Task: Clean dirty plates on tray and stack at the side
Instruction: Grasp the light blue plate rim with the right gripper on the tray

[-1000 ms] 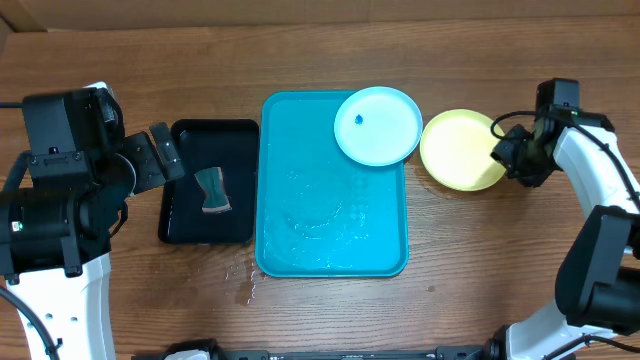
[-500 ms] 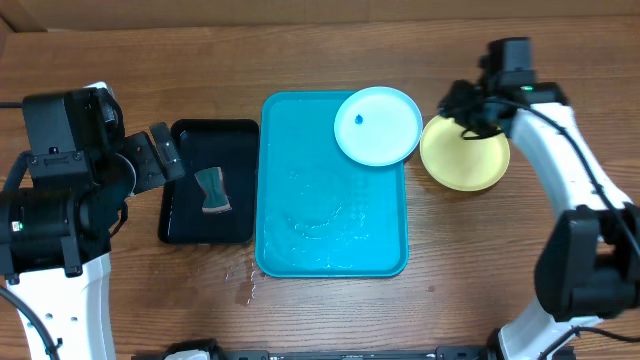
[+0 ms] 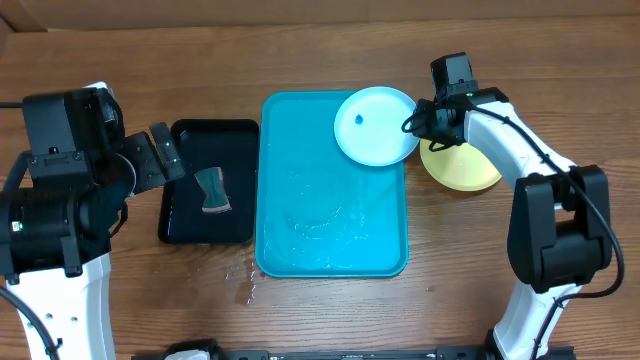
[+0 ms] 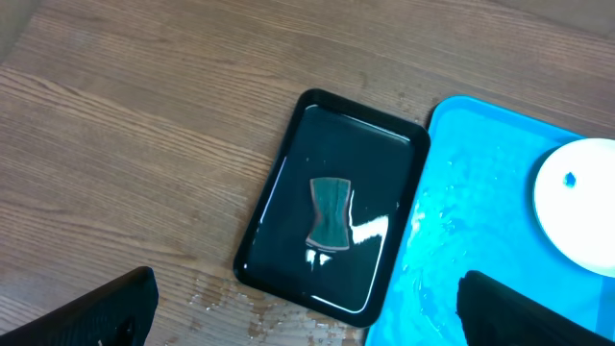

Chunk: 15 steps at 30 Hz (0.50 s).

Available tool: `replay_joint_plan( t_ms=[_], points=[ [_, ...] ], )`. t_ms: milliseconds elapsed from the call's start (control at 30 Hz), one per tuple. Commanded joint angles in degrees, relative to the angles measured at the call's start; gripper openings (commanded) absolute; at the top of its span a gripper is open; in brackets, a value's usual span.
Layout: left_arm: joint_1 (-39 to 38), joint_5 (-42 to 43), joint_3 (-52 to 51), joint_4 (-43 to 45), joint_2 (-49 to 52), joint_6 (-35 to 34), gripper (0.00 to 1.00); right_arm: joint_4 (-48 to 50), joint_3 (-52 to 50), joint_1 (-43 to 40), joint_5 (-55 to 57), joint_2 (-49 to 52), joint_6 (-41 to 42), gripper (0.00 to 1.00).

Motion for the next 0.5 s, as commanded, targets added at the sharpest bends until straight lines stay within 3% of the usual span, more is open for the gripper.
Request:
replay_joint_plan(
  t_ms=[0,233,300,333,467],
  points=[
    [-0.37,0.50,0.11,0.20,0.13,-0.55,1.00,0.52,0.79,-0.20,-2.32,0.02,0.02,0.26],
    [-0.37,0.50,0.11,0.20,0.13,-0.55,1.00,0.96,-0.76,0.31,-2.82,0.35,0.02,0.20],
    [-0.37,0.50,0.11,0.20,0.13,-0.55,1.00,1.68,-1.40,0.28,-2.82,0.35,0.02,0.13],
    [-0.37,0.50,0.11,0.20,0.13,-0.55,1.00,1.68,-1.40,0.28,-2.86,0.35,0.04,0.04],
    [-0.37,0.50,0.11,0.20,0.13,-0.55,1.00,0.85,-0.52,0.35,-6.58,0.09,0.02,0.04]
  ],
)
